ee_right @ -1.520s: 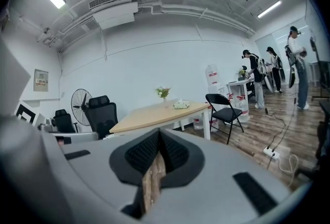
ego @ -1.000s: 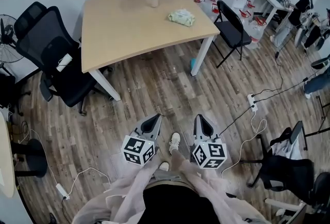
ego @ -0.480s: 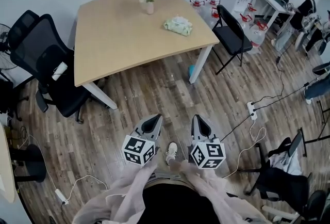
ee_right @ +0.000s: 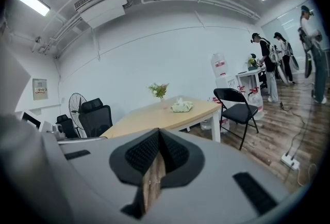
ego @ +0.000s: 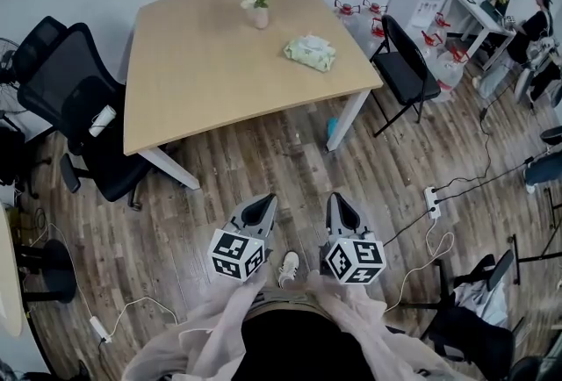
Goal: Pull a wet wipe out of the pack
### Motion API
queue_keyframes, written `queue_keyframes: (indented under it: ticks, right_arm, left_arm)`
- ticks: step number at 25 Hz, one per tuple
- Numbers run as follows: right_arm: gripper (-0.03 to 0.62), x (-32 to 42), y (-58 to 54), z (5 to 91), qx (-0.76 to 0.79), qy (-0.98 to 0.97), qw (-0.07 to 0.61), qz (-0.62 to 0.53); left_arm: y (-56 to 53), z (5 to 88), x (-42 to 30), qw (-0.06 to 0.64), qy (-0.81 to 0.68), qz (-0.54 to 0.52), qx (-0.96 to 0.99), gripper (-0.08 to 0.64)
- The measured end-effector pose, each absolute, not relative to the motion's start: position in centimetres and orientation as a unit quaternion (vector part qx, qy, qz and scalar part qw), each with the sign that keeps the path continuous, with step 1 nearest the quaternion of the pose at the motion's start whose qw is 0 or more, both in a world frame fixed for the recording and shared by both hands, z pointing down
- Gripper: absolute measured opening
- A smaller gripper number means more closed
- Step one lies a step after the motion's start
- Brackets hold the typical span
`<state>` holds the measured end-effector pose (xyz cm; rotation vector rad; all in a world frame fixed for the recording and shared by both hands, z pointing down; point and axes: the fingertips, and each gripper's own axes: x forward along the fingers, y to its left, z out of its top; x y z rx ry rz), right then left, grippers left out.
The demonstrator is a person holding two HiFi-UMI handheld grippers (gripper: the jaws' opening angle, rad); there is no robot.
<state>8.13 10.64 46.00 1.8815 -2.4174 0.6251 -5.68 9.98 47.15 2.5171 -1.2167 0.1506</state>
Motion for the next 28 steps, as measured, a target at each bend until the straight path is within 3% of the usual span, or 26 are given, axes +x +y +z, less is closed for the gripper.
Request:
queue_keyframes:
  ticks: [28]
  right_arm:
    - [0.011,11.7,8.5,48.2,0.588,-0.779,0.007,0.22]
  left_arm:
    - [8.2,49.5,-2.4,0.189,-0.452,0.059,0.87,0.011]
